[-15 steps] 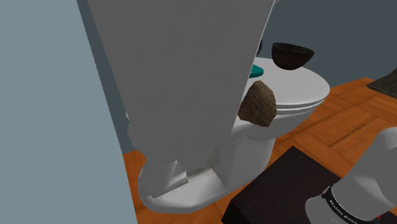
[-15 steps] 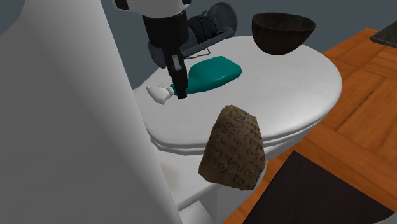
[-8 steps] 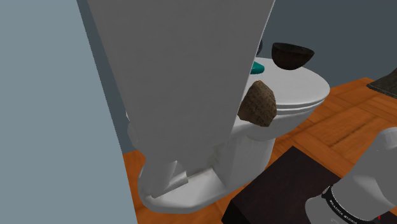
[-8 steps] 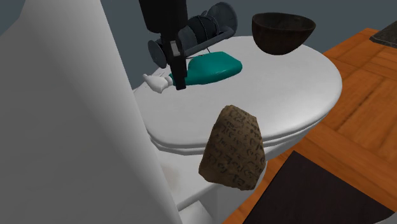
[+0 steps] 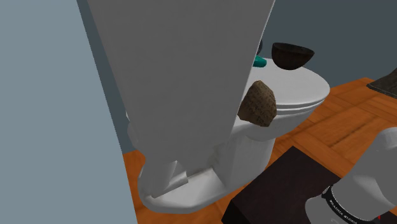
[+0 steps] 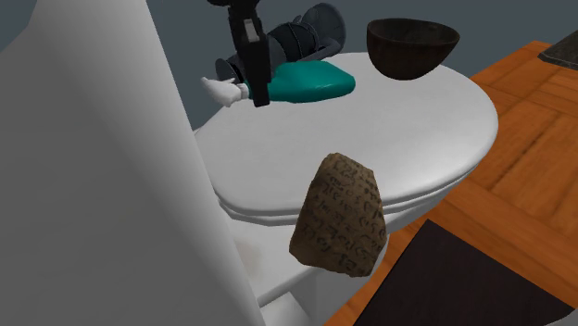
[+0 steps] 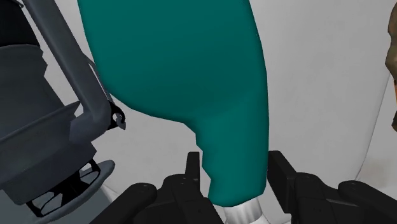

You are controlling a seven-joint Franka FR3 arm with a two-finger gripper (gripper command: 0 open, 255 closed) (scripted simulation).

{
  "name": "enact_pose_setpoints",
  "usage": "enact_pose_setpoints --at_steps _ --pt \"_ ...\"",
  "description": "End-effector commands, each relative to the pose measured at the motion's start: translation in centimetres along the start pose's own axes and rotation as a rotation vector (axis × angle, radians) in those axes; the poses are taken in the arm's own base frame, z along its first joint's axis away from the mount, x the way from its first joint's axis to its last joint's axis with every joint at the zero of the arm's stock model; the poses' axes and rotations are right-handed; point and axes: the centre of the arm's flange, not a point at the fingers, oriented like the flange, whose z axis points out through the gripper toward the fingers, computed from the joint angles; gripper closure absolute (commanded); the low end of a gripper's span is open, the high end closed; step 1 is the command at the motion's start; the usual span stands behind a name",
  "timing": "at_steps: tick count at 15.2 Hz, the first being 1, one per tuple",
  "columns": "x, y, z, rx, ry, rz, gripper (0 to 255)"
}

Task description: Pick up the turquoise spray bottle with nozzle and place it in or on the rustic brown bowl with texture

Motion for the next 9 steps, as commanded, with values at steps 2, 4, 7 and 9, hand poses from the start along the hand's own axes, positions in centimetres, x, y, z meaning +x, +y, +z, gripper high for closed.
enact_pose_setpoints --at_steps 2,4,7,9 --pt "-0.1 -0.1 -1.6 0.000 0.000 0.000 255" --pt "-0.2 -0.1 -2.7 0.000 0.000 0.000 255" --pt "-0.3 -0.1 -4.3 0.000 0.000 0.000 255" --pt "-0.4 -0.1 -5.3 0.000 0.000 0.000 255"
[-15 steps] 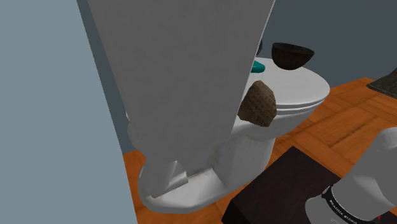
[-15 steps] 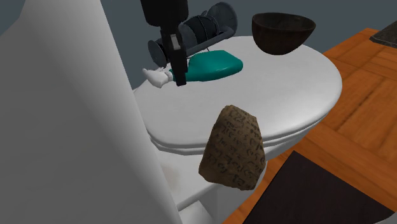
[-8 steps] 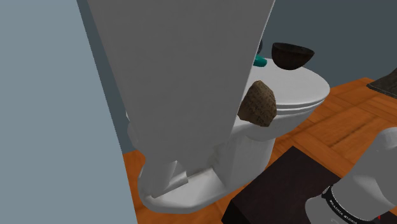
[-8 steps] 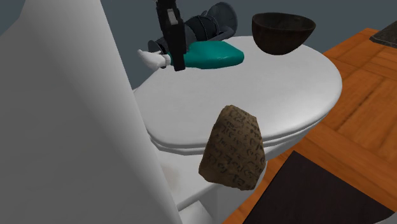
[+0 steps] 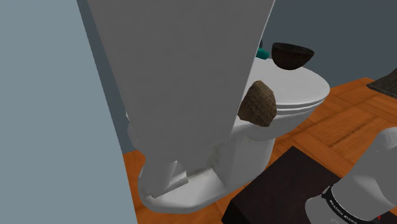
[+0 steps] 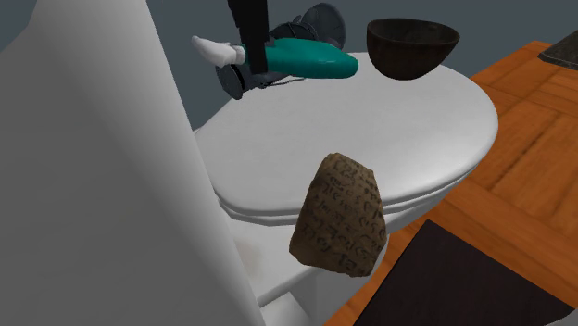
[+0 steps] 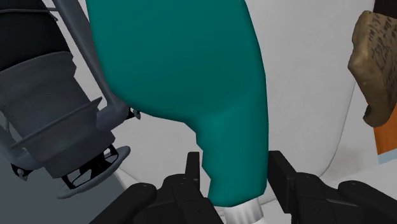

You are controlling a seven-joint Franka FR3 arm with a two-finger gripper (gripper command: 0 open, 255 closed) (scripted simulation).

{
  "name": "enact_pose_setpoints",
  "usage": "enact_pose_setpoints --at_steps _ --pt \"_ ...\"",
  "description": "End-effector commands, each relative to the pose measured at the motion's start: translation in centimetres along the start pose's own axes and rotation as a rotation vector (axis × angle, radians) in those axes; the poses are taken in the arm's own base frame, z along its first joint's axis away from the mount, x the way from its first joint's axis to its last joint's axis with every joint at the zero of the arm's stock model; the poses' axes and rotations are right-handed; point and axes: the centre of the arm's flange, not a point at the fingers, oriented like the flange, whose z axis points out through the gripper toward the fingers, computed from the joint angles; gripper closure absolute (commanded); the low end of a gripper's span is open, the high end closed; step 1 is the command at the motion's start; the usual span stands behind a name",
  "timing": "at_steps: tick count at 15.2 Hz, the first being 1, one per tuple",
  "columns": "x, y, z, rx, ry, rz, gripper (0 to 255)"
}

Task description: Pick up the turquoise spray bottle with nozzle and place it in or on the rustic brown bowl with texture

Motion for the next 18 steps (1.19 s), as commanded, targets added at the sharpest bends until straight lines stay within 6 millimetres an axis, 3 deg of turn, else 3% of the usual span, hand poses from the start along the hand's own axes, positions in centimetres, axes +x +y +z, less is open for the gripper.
enact_pose_setpoints --at_steps 1,10,18 --pt "-0.1 0.0 -1.1 0.000 0.000 0.000 255" --pt "-0.4 0.0 -5.6 0.000 0.000 0.000 255" --pt "-10.2 3.9 -5.0 0.000 0.000 0.000 255"
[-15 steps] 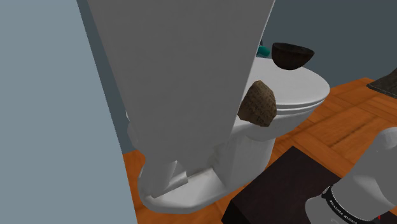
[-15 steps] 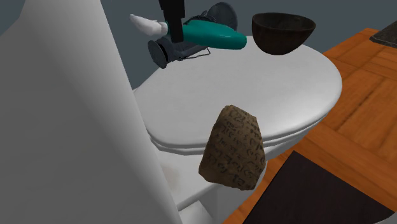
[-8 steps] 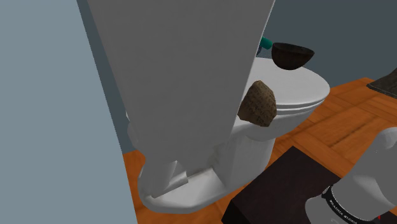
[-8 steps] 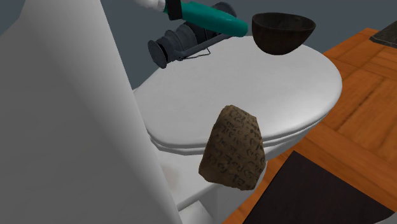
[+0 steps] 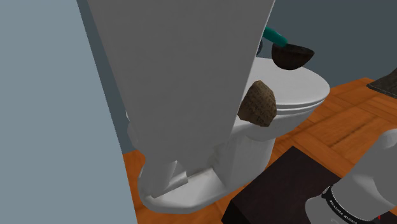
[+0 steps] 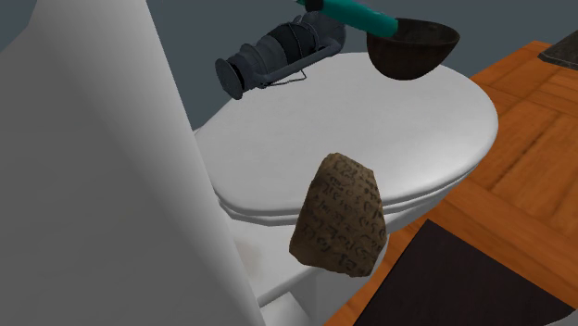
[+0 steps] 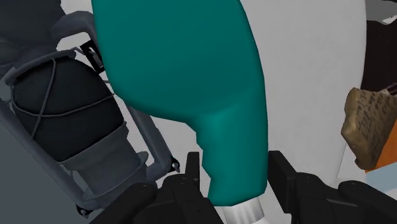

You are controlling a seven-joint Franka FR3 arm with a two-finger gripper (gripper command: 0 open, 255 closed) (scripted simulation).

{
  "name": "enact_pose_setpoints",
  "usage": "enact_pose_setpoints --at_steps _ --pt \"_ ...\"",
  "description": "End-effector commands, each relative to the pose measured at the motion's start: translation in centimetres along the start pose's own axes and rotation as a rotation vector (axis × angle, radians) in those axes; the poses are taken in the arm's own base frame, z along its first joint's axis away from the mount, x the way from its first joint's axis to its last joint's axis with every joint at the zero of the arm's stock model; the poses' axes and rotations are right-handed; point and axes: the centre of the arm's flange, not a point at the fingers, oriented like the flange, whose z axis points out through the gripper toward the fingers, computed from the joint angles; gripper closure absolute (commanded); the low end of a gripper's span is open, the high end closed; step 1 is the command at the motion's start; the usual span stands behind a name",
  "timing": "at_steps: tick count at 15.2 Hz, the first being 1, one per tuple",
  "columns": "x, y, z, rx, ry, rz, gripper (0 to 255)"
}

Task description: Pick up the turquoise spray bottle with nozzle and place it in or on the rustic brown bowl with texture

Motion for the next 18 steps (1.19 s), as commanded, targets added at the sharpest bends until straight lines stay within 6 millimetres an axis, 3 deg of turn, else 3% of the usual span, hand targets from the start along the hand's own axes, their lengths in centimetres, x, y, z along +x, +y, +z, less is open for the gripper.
enact_pose_setpoints --at_steps 1,16,18 --pt "-2.9 1.3 0.1 0.000 0.000 -0.001 255" --pt "-21.3 8.5 1.2 0.000 0.000 -0.001 255" --pt "-22.1 8.9 1.8 0.000 0.000 -0.001 255"
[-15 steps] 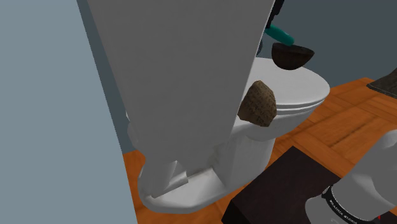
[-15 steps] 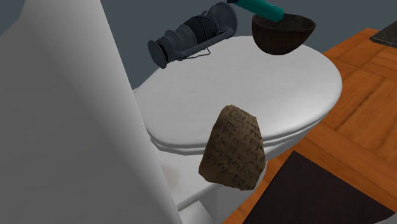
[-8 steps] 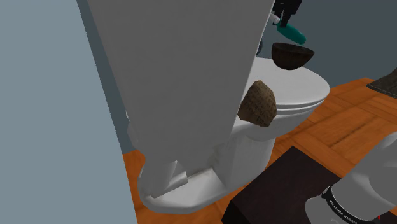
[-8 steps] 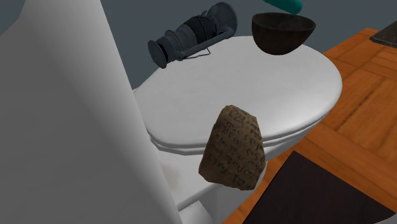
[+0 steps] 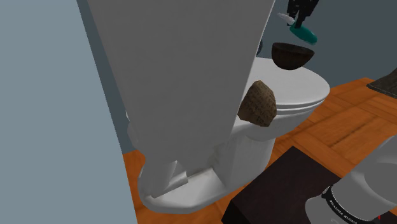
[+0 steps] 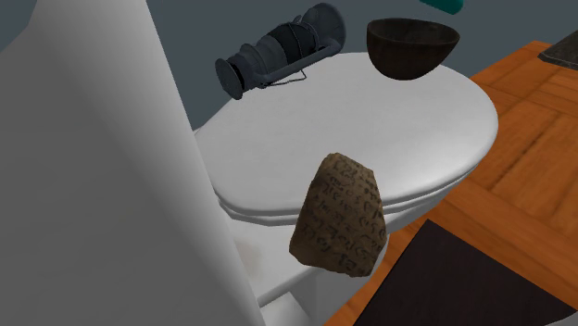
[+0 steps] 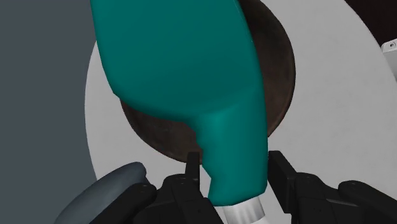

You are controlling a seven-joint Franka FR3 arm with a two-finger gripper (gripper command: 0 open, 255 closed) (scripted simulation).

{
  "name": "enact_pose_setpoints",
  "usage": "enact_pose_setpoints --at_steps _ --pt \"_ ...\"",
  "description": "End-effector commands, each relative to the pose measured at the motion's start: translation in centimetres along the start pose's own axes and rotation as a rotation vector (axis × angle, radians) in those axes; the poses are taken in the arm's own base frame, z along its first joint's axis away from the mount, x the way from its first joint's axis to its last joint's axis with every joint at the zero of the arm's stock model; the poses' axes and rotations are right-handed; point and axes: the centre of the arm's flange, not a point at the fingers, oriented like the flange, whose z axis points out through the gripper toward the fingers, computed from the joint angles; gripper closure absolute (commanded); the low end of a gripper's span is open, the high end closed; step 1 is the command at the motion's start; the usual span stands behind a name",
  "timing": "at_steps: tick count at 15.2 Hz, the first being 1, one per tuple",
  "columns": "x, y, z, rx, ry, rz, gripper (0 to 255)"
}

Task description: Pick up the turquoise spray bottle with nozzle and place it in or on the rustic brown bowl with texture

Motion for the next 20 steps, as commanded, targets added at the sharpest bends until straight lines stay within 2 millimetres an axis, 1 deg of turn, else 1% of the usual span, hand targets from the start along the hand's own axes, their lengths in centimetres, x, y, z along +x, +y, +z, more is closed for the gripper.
enact_pose_setpoints --at_steps 1,14,20 --pt "-0.7 0.0 0.9 -0.001 0.000 -0.001 255" --pt "-0.1 -0.1 7.6 -0.001 0.000 -0.001 255" --pt "-0.1 -0.1 7.6 -0.001 0.000 -0.001 255"
